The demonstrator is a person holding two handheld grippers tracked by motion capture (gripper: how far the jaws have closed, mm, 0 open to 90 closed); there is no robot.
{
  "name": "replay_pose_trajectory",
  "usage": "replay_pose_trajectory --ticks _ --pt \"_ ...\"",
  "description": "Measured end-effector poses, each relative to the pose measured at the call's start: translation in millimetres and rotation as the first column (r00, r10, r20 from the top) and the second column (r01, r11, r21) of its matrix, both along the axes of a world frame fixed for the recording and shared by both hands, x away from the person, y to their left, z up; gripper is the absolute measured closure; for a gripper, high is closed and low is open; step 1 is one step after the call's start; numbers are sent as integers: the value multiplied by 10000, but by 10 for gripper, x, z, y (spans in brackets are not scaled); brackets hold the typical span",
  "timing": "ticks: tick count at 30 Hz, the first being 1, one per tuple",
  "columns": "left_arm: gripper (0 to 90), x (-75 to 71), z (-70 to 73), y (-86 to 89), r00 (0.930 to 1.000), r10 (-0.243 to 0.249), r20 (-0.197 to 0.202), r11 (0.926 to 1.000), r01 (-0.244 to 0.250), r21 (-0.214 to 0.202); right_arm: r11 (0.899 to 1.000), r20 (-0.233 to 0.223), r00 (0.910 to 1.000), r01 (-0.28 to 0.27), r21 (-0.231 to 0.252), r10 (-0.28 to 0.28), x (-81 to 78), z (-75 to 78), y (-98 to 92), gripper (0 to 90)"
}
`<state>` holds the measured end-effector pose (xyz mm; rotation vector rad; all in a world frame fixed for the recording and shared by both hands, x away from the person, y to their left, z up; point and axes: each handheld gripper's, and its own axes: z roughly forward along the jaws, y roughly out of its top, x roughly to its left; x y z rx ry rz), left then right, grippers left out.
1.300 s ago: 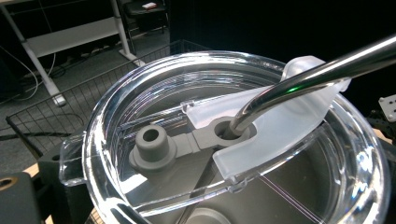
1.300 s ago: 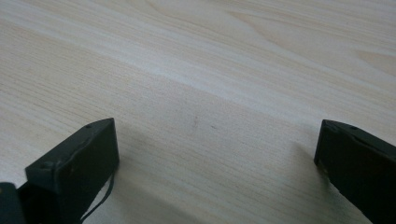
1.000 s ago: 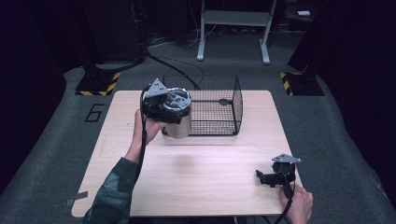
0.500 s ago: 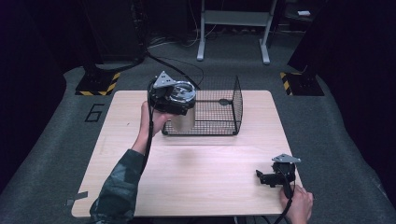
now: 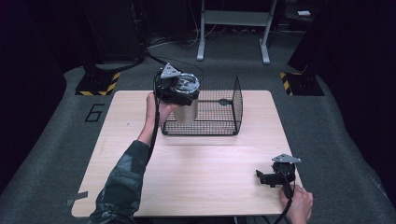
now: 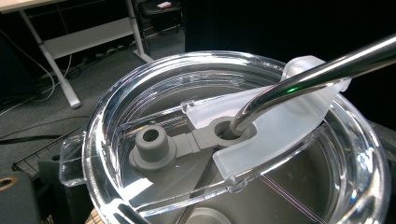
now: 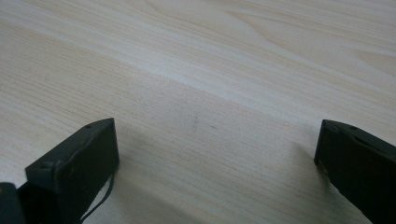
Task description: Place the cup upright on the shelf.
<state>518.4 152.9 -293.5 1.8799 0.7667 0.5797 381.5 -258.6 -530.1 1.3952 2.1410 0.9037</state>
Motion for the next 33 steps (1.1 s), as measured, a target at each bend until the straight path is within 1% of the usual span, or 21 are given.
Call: replay_pose_trajectory --ticks 1,3,4,5,6,9,10,12,14,15,16,17,19,23,24,25,26,29,33 --pt "39 22 0 -5 10000 7 -54 10000 -6 61 10000 0 10000 -1 2 1 0 0 0 0" --pt "39 66 -15 -33 9998 206 -55 9998 -206 -84 10000 3 10000 -1 -1 1 0 0 0 0" --pt "39 95 -21 -38 9998 195 -51 9998 -195 -66 10000 -3 10000 2 3 -2 0 0 0 0" --pt "39 118 -28 -49 9997 222 -97 9996 -224 -175 10000 0 10000 -2 -1 2 0 0 0 0" --pt "39 159 -34 -53 9997 241 -100 9996 -242 -158 10000 2 10000 0 -1 0 0 0 0 0" --pt "39 196 -45 -67 9996 247 -115 9995 -249 -197 10000 -3 10000 3 1 -3 0 0 0 0" --pt "39 229 -58 -82 9996 263 -115 9993 -266 -262 10000 0 10000 6 1 -6 0 0 0 0" --pt "39 263 -68 -98 9996 262 -122 9994 -265 -203 9999 2 9999 101 62 -101 0 0 8 0" --pt "39 277 -76 -111 9995 293 -109 9993 -295 -228 9999 7 9999 105 65 -105 1 0 8 0" --pt "39 310 -89 -126 9993 348 -100 9992 -350 -168 9999 4 9999 107 65 -107 0 0 8 0" --pt "39 310 -89 -126 9993 348 -100 9992 -350 -168 9999 4 9999 107 65 -107 0 0 8 0" --pt "39 349 -109 -145 9990 443 -114 9987 -446 -242 9999 1 9999 107 67 -107 0 0 8 0" --pt "39 392 -130 -156 9986 505 -125 9986 -507 -128 10000 2 10000 61 49 -61 2 -1 4 0" --pt "39 479 -195 -189 9972 722 -198 9973 -725 -133 10000 10 10000 51 40 -51 3 0 3 0" --pt "39 479 -195 -189 9972 722 -198 9973 -725 -133 10000 10 10000 51 40 -51 3 0 3 0" --pt "39 517 -238 -207 9963 814 -276 9966 -817 -106 10000 0 10000 61 51 -61 2 1 4 0" --pt "39 517 -238 -207 9963 814 -276 9966 -817 -106 10000 0 10000 61 51 -61 2 1 4 0" --pt "39 576 -309 -226 9953 910 -332 9958 -913 -71 10000 12 10000 51 40 -51 3 0 3 0" --pt "39 673 -460 -257 9929 1011 -629 9940 -1035 -353 10000 21 10000 48 38 -48 3 0 3 0"
